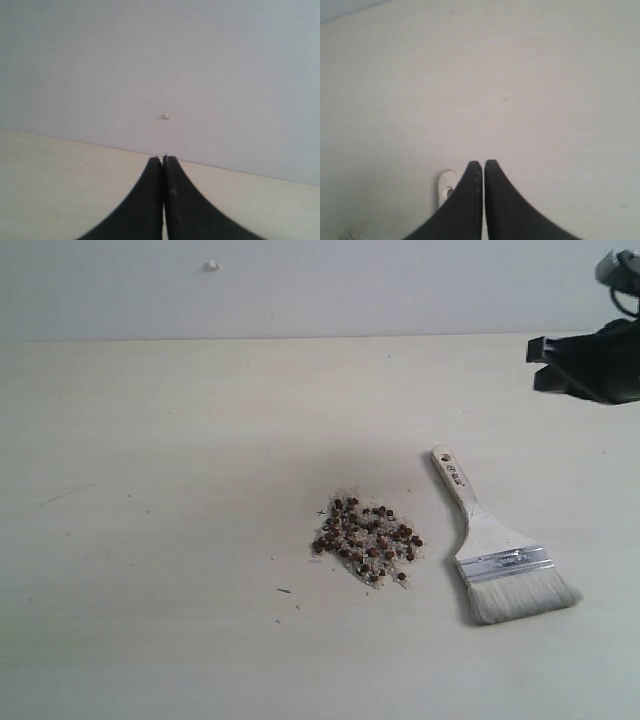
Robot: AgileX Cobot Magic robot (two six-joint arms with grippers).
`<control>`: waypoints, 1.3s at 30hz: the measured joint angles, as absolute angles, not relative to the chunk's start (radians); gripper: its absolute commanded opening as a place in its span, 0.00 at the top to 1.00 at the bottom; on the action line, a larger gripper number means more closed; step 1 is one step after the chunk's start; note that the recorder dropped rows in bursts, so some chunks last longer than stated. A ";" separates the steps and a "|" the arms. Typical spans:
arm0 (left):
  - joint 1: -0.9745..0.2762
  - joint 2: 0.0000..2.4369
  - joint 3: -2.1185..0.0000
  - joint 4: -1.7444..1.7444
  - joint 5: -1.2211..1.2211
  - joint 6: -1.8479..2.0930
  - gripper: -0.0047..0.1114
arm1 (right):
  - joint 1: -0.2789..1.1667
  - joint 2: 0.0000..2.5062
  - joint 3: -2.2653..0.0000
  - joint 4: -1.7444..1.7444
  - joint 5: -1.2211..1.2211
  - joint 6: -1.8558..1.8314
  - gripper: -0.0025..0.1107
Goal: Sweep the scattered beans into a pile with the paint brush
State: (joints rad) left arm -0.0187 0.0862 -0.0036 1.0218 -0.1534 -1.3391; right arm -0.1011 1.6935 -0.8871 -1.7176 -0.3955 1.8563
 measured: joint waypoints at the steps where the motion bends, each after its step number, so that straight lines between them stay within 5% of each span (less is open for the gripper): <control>1: -0.019 0.086 -0.004 1.022 -0.153 -1.339 0.96 | -0.101 1.625 -0.845 -1.691 -0.362 1.812 0.98; 6: -0.019 0.086 -0.004 1.022 -0.153 -1.339 0.96 | -0.101 1.279 -0.630 -1.330 -0.273 1.468 0.98; 12: -0.019 0.086 -0.004 1.022 -0.153 -1.339 0.96 | -0.101 0.885 -0.347 -0.835 -0.467 1.060 0.98; 24: -0.019 0.086 -0.004 1.022 -0.153 -1.339 0.96 | -0.101 0.314 -0.025 -0.622 -0.541 0.805 0.98; 39: -0.019 0.086 -0.004 1.022 -0.153 -1.339 0.96 | -0.101 0.163 -0.005 -0.596 -0.157 0.963 0.98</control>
State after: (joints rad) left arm -0.0187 0.0862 -0.0036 1.0218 -0.1534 -1.3391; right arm -0.1011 0.1630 -0.0050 -0.5958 -0.1567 0.9627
